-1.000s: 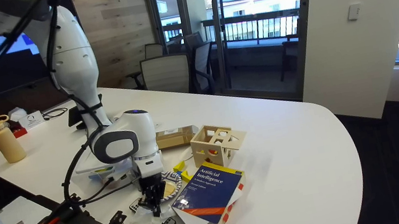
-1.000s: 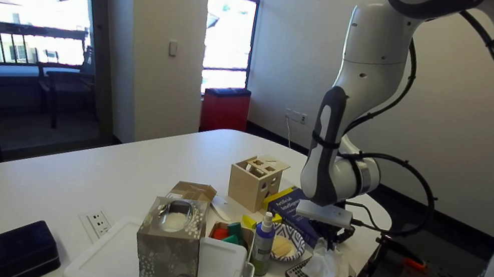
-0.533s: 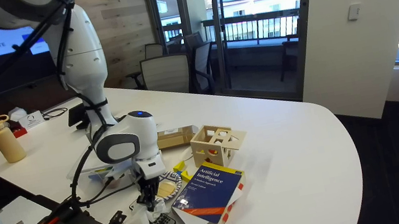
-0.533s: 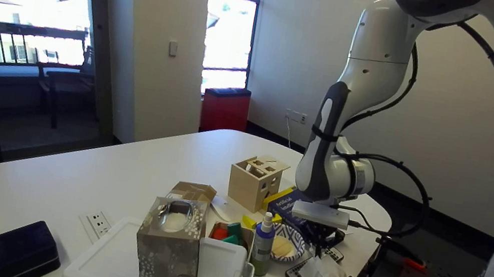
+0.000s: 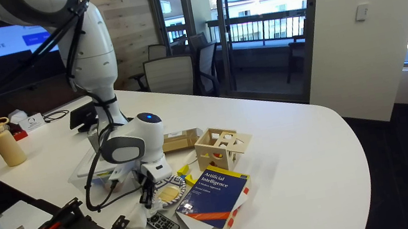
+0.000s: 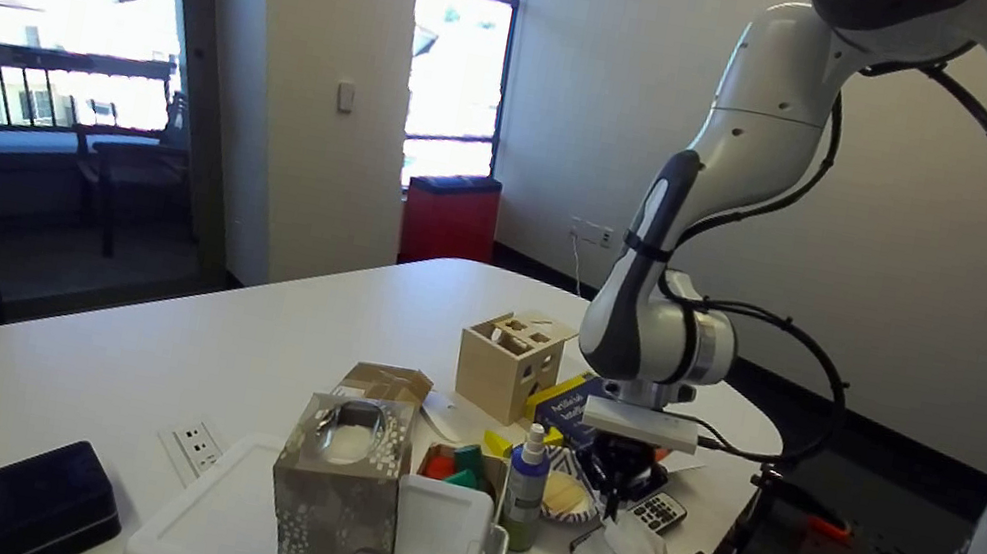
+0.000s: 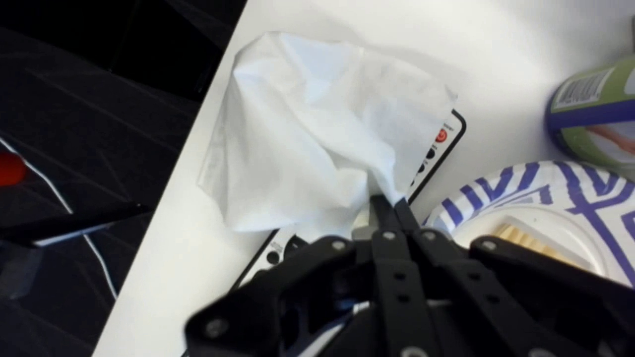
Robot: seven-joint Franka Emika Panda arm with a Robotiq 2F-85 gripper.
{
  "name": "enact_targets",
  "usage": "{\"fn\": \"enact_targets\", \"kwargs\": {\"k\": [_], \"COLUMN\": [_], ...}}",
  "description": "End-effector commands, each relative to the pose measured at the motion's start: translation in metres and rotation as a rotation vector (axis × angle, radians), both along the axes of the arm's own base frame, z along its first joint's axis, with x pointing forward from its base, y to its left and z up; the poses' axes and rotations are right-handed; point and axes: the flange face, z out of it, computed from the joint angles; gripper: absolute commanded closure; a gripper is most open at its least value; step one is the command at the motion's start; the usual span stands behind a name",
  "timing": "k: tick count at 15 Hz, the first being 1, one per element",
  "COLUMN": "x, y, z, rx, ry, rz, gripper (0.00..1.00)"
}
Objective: Use the tissue to wipe the remote
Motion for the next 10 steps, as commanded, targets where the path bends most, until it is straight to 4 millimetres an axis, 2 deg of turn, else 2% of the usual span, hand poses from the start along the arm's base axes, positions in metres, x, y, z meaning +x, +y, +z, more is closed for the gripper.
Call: {"fn": "enact_targets", "kwargs": {"k": [1,6,8,10], "x": [0.008,0.014,0.013,0.011], "y": [0.005,0.008,0.003,0.0], "z": [-0.005,-0.002,0.01,0.032], "rx": [0.111,0.187,0.153,0.102], "ry": [0.015,0.01,-0.001,-0.025], "rz": [0.062,0.121,0.113,0.104], "gripper": [1.0,1.0,1.0,1.0]}}
